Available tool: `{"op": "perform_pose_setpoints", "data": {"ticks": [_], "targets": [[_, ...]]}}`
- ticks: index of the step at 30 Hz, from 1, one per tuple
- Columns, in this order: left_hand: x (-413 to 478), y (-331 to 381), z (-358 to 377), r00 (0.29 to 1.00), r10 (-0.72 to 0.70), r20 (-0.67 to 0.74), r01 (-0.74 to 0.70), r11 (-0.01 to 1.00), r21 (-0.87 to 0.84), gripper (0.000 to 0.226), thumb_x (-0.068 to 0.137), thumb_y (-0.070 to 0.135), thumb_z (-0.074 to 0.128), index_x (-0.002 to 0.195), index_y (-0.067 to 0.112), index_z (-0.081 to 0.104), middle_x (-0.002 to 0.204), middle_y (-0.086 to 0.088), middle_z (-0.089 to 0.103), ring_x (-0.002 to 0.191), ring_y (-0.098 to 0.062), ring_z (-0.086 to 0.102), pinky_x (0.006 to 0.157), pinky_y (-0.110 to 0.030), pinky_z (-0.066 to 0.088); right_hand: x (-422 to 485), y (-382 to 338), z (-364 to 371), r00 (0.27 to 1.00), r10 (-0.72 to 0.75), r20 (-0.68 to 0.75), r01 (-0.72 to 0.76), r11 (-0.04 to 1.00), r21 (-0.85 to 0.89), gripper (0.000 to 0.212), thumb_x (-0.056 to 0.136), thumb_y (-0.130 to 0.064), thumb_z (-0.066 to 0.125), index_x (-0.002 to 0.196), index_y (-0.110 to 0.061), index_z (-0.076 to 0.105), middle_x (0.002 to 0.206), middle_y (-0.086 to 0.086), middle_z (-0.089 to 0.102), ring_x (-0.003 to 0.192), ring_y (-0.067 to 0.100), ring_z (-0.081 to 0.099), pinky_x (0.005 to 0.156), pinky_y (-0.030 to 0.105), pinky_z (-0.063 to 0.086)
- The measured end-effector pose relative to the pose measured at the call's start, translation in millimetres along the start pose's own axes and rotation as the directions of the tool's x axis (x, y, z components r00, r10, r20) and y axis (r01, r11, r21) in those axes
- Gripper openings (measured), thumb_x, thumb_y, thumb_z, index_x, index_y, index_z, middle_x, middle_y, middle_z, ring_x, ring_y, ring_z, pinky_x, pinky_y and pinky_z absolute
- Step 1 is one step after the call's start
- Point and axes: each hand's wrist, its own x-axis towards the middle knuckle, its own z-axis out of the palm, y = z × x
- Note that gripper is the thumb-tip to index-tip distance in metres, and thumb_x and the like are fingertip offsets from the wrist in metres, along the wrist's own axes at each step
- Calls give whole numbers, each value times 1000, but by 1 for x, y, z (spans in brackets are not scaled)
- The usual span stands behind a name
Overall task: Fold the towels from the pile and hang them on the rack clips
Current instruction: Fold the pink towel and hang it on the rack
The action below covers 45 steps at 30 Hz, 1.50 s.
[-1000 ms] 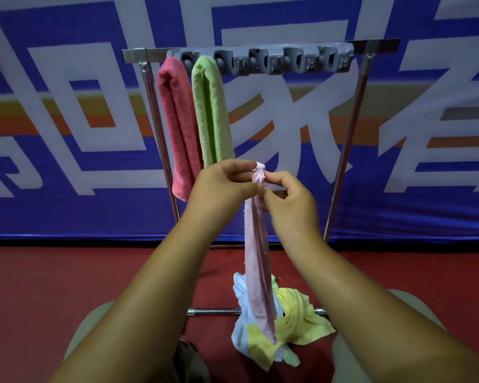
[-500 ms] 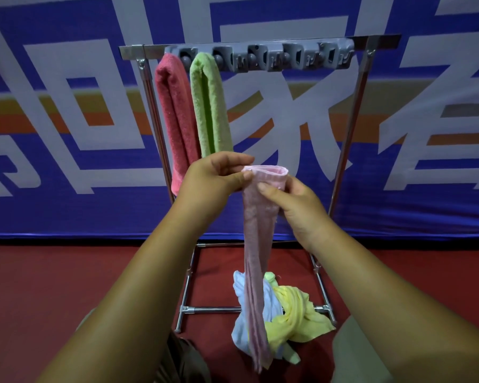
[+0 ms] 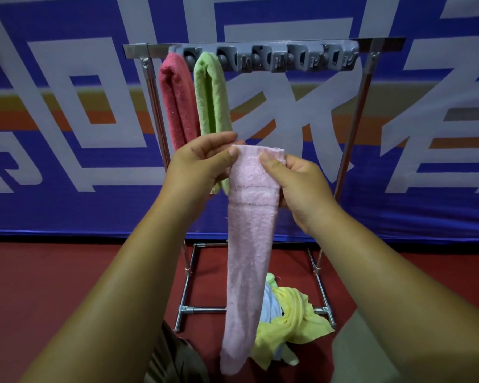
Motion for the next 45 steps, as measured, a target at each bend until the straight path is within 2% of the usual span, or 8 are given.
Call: {"op": "perform_pose_setpoints", "data": {"ticks": [8,19,27,31,33,38,42,45], "targets": [[-8,-38,-4,962,-136,238,120,990,79,39,93,26,73,129,10,72,117,-6,81,107,-18,76,95,-40,63,8,-11,3,996,19,-89,-6,990,142,22,106,-28,72,115,-10,81,109,13,84,104,32,82,98,59,64],[-30,-92,14,863,-320,391,241,941,238,23,96,18,78,116,8,80,115,-4,82,111,-19,78,93,-29,60,28,-15,-12,951,160,-266,-110,975,194,12,104,-28,75,108,-17,79,103,7,85,95,29,84,86,53,68],[-34,-126,19,800,-449,397,429,892,144,38,96,40,78,118,8,79,120,-22,78,119,-51,69,108,-74,47,55,64,-45,810,523,-265,-410,828,382,17,107,-17,62,111,-2,70,104,13,75,90,29,75,83,42,63],[-23,-138,26,770,-547,328,581,814,-7,43,102,34,72,128,0,73,124,-27,75,124,-49,68,113,-67,47,25,119,-42,658,742,-126,-673,655,342,34,111,-27,49,114,2,65,107,17,74,96,32,73,68,36,59],[-14,-148,25,716,-635,290,683,724,-100,42,106,28,67,130,-6,69,122,-27,75,119,-43,73,107,-57,56,2,135,-37,604,797,-14,-742,569,355,26,105,-25,56,106,-5,73,91,15,76,75,31,76,60,33,63],[6,-176,6,578,-779,243,806,496,-323,24,107,7,54,120,-9,66,90,-17,78,74,-22,78,66,-33,68,-20,159,-28,666,743,68,-707,600,375,54,114,-49,45,123,-5,76,109,13,83,94,26,80,77,36,63],[19,-196,-7,501,-827,253,813,350,-465,13,103,-4,49,100,-2,62,86,-14,61,81,-14,57,97,-27,55,-17,155,-26,737,662,136,-660,662,354,64,111,-59,48,137,-7,74,131,18,78,119,31,76,99,43,58],[22,-199,-6,506,-820,270,791,315,-524,25,103,3,51,122,-11,61,103,-12,55,96,-14,52,118,-26,43,-14,159,-30,762,628,158,-642,699,315,52,109,-48,58,142,-10,72,136,15,76,123,27,75,106,44,56]]}}
